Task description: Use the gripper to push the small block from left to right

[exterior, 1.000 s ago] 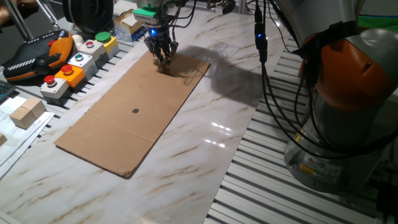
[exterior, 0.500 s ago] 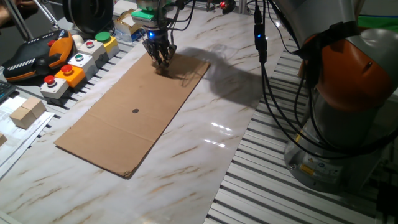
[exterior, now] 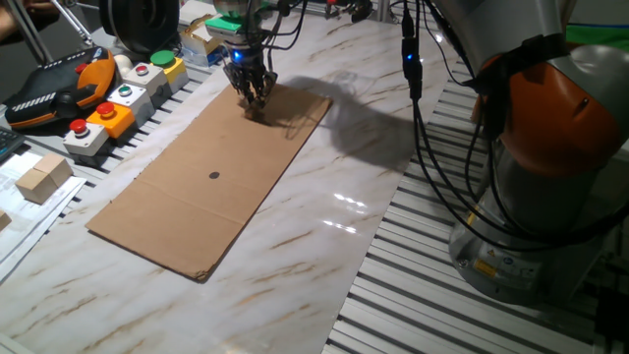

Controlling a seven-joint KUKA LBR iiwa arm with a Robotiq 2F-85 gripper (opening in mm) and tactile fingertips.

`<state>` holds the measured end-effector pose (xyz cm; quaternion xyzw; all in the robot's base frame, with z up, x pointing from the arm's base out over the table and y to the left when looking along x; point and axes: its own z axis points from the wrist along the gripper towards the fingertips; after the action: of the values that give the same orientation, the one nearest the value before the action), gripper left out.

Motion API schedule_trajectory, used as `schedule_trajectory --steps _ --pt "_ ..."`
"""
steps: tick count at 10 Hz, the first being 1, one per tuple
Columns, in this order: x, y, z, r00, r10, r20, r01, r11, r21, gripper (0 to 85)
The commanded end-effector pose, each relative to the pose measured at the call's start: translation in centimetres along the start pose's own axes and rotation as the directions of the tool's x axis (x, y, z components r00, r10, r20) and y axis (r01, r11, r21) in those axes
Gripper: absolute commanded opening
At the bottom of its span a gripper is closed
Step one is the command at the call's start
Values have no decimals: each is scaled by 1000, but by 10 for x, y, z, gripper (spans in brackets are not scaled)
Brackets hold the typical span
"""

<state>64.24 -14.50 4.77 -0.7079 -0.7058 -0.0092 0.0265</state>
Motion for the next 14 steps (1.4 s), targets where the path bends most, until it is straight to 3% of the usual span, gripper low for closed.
schedule_trajectory --steps 1,5,7,9,11,12,14 --pt "2 0 -1 1000 2 -3 -2 1000 0 10" --pt "8 -1 -2 1000 7 -22 -8 1000 -14 10" --pt "8 -1 -2 1000 7 17 -6 1000 -25 10" --pt "8 -1 -2 997 46 61 -42 997 -71 10" --pt "8 -1 -2 997 69 35 -65 994 -92 10" --pt "8 -1 -2 997 68 36 -64 992 -112 10" --pt "8 -1 -2 996 82 43 -77 991 -110 10"
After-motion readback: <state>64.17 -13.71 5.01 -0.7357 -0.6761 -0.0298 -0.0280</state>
